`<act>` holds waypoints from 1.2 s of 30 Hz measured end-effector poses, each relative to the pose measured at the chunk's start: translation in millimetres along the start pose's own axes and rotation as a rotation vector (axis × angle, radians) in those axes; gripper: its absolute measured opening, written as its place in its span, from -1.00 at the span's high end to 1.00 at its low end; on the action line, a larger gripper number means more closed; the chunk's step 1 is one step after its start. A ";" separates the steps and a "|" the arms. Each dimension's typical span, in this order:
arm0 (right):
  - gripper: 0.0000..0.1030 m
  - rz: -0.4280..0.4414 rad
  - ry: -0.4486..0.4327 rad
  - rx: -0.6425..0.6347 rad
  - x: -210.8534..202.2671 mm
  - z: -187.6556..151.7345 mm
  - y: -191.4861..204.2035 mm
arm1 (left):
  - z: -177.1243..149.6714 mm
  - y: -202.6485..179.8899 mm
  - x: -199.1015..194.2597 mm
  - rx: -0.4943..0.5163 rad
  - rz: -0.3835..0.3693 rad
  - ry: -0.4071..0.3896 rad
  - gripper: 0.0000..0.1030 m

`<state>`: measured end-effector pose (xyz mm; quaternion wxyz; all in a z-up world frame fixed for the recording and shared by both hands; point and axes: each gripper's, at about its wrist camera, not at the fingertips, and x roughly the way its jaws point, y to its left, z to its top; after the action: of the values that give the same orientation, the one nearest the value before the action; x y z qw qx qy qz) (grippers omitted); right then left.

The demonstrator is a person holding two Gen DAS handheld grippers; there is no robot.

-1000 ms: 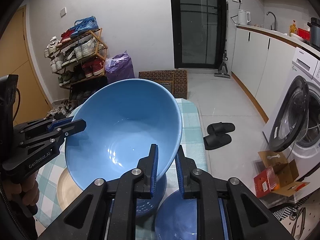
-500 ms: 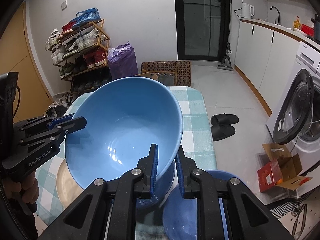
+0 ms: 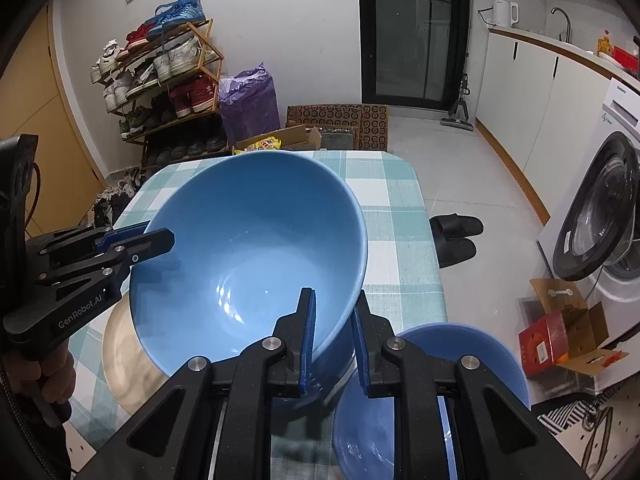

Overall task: Organize plates and bowls
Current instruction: 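Lower the held light-blue bowl into the other blue bowl with both grippers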

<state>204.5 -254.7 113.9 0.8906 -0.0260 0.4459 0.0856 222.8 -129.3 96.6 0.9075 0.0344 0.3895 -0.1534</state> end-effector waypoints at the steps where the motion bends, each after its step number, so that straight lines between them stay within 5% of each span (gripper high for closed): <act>1: 0.66 -0.001 0.004 -0.001 1.9 -1.1 0.2 | -1.0 -0.2 1.5 0.000 0.002 0.001 0.76; 36: 0.66 -0.088 0.080 -0.077 48.7 -26.0 13.7 | -29.7 -6.4 39.3 0.034 0.054 0.067 0.74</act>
<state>210.2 -238.1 59.8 0.8734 -0.0830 0.4758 0.0623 225.7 -139.9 48.2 0.8971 0.0657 0.4158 -0.1342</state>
